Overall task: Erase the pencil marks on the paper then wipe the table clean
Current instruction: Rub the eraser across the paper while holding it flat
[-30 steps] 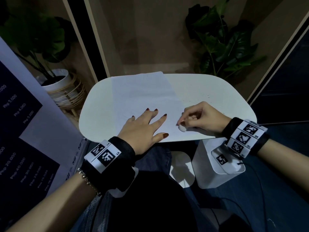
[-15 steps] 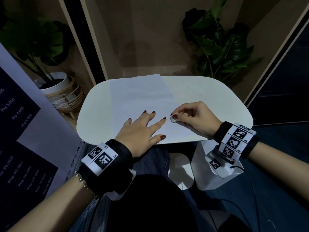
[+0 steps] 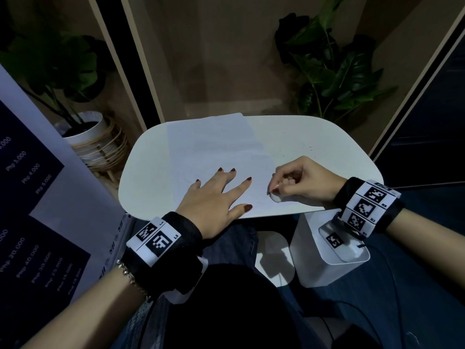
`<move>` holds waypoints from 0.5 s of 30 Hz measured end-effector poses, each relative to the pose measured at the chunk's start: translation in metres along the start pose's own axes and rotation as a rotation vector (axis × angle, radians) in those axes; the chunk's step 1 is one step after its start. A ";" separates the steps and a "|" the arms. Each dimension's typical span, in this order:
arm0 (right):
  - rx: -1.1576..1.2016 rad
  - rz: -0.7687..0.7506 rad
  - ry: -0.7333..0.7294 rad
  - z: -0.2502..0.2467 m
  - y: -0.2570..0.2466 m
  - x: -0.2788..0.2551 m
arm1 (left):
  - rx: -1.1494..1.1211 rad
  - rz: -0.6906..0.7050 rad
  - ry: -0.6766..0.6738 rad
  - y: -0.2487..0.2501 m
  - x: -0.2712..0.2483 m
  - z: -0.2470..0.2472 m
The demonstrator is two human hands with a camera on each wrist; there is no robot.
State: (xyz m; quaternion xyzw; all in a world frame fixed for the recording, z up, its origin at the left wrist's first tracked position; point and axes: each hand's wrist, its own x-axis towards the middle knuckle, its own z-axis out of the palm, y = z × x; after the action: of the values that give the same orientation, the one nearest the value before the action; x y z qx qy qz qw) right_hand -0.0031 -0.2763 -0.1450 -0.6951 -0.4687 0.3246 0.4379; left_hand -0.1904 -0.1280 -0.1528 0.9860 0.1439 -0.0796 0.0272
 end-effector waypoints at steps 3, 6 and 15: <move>0.076 0.005 0.066 0.004 0.003 -0.001 | 0.007 -0.001 0.000 0.000 0.001 0.000; -0.055 0.008 -0.001 -0.002 0.003 0.003 | -0.001 -0.002 -0.002 0.000 0.000 0.000; 0.169 -0.087 0.037 0.028 -0.002 0.003 | -0.016 -0.026 -0.029 0.003 -0.002 0.000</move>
State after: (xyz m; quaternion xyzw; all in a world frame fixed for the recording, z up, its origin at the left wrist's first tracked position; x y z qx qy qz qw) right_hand -0.0272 -0.2640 -0.1547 -0.6405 -0.4612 0.3309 0.5172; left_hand -0.1915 -0.1318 -0.1522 0.9825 0.1569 -0.0932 0.0362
